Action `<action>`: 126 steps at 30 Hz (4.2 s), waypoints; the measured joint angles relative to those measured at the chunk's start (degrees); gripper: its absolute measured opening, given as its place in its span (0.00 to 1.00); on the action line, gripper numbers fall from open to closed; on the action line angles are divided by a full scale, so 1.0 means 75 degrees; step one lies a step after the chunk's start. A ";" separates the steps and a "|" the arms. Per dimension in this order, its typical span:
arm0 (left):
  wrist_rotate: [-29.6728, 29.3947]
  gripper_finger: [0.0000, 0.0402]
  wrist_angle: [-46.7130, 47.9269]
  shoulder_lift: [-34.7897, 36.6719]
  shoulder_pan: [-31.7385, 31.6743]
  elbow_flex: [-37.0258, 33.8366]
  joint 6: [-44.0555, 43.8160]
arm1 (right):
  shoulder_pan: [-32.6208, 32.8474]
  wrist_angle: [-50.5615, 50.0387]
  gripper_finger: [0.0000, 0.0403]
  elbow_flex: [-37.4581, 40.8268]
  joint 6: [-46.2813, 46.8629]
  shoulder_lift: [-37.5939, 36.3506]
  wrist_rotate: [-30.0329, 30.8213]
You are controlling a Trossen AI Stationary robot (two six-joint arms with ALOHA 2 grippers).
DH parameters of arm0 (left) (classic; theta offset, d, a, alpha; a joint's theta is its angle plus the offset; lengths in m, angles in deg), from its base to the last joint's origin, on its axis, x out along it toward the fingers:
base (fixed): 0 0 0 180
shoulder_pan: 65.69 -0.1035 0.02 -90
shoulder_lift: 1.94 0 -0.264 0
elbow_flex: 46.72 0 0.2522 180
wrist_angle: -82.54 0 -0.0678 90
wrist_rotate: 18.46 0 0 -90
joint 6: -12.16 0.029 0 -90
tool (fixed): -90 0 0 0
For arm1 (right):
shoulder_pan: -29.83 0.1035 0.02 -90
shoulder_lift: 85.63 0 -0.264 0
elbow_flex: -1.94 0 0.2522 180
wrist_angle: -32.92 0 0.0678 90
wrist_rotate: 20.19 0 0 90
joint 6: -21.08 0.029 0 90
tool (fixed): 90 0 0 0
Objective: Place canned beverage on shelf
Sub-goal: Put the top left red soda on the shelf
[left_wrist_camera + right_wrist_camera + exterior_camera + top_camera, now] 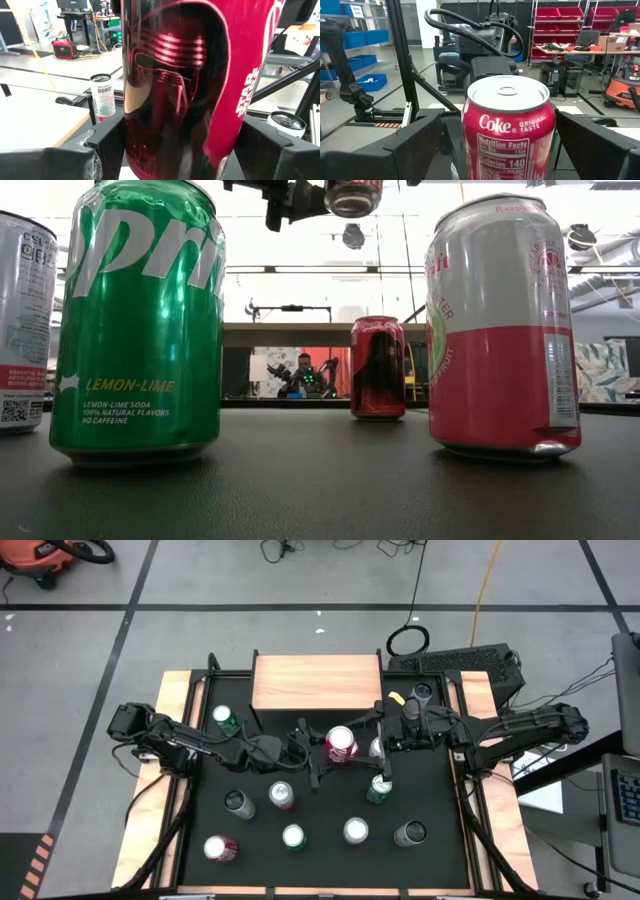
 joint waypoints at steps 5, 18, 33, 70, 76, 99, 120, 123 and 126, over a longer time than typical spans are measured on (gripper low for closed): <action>0.0088 0.72 -0.0356 -0.0245 -0.0122 0.0003 0.0030 | -0.0026 -0.0040 0.93 -0.0188 -0.0104 0.0276 0.0035; 0.0339 0.72 -0.0654 -0.0498 -0.0188 0.0012 0.0138 | -0.0166 -0.0625 0.92 -0.0525 -0.0151 0.0483 0.0372; 0.0274 0.72 -0.0606 -0.0498 -0.0194 0.0009 -0.0037 | -0.0166 -0.0852 0.68 -0.0525 -0.0157 0.0479 0.0376; 0.0019 0.97 0.2275 0.0806 0.0340 0.0009 -0.0062 | -0.0251 -0.1661 0.68 -0.0511 -0.0440 -0.0261 0.0395; 0.0654 0.97 0.2332 0.0845 0.0255 0.0006 0.0598 | -0.0541 -0.2042 0.68 -0.0511 -0.0824 -0.0317 0.0403; 0.0402 0.97 0.2795 0.0839 0.0479 0.0006 -0.0273 | -0.1020 -0.1902 0.68 -0.0513 -0.0763 -0.0314 -0.0042; -0.0176 0.97 0.2276 0.0831 0.0494 0.0006 0.0141 | -0.0965 -0.2347 0.68 -0.0520 -0.0756 -0.0251 -0.0398; -0.0167 0.97 0.2277 0.0790 0.0491 0.0006 0.0141 | -0.0911 -0.2273 0.68 -0.0522 -0.0755 -0.0183 -0.0402; -0.0150 0.97 0.2318 0.0766 0.0485 0.0006 0.0141 | -0.0886 -0.2298 0.68 -0.0522 -0.0752 -0.0079 -0.0434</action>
